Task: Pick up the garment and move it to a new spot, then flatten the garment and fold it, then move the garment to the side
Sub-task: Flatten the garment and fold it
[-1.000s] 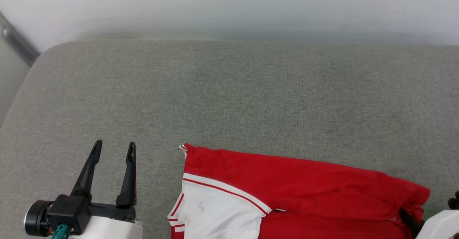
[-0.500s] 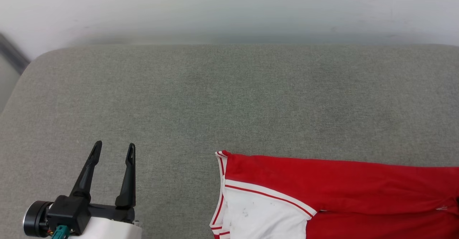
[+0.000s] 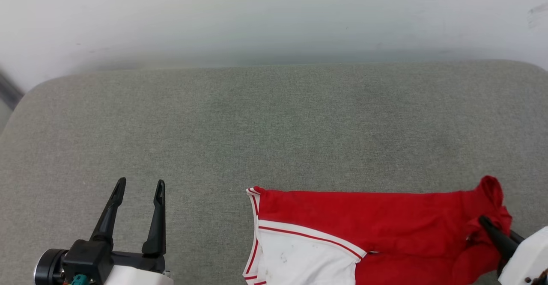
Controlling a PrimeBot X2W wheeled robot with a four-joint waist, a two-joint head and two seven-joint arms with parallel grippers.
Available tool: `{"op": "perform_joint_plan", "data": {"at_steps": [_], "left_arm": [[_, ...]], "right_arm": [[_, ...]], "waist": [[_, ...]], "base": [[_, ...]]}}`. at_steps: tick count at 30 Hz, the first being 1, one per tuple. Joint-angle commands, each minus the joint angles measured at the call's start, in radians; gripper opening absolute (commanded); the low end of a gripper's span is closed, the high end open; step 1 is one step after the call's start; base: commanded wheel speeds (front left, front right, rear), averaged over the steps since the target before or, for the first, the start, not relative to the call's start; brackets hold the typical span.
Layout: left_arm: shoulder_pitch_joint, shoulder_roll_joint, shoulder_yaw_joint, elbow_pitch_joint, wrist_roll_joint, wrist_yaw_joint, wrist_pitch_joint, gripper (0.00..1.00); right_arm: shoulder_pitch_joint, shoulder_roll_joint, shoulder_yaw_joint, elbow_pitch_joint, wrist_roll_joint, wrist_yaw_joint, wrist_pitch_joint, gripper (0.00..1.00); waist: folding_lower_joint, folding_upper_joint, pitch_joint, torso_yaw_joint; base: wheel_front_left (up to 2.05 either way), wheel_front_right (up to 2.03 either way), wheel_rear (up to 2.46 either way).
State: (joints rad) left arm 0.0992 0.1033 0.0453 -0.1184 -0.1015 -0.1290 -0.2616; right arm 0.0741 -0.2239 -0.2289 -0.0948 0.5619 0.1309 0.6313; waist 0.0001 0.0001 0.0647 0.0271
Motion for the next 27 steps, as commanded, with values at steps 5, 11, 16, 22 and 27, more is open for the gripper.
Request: {"op": "perform_joint_plan", "data": {"at_steps": [5, 11, 16, 22, 27], "left_arm": [[0.012, -0.005, -0.009, 0.008, 0.006, -0.001, -0.005, 1.0], [0.006, -0.001, -0.017, 0.014, 0.007, -0.001, -0.005, 1.0], [0.009, 0.001, -0.023, 0.018, 0.005, -0.002, -0.005, 1.0], [0.015, 0.004, -0.029, 0.025, -0.002, -0.002, -0.005, 1.0], [0.013, 0.008, -0.041, 0.03, -0.005, -0.002, -0.005, 1.0]], "right_arm": [[0.035, 0.087, 0.061, -0.126, 0.035, 0.0, 0.088, 0.0], [0.027, 0.157, 0.15, -0.178, 0.058, 0.0, 0.137, 0.0], [0.013, 0.175, 0.237, -0.138, 0.106, 0.0, 0.081, 0.0], [-0.027, 0.175, 0.373, -0.019, 0.17, 0.0, -0.063, 0.0], [-0.086, 0.174, 0.472, 0.11, 0.221, 0.0, -0.175, 0.0]], "waist": [[-0.0001, -0.0001, -0.01, 0.005], [-0.0001, -0.0001, -0.015, 0.03], [-0.0001, -0.0001, -0.021, 0.057], [-0.0001, -0.0001, -0.026, 0.086], [-0.0001, -0.0001, -0.028, 0.106]], "base": [[0.0, 0.0, 0.0], [0.0, 0.0, 0.0], [0.0, 0.0, 0.0], [0.0, 0.0, 0.0], [0.0, 0.0, 0.0]]}}
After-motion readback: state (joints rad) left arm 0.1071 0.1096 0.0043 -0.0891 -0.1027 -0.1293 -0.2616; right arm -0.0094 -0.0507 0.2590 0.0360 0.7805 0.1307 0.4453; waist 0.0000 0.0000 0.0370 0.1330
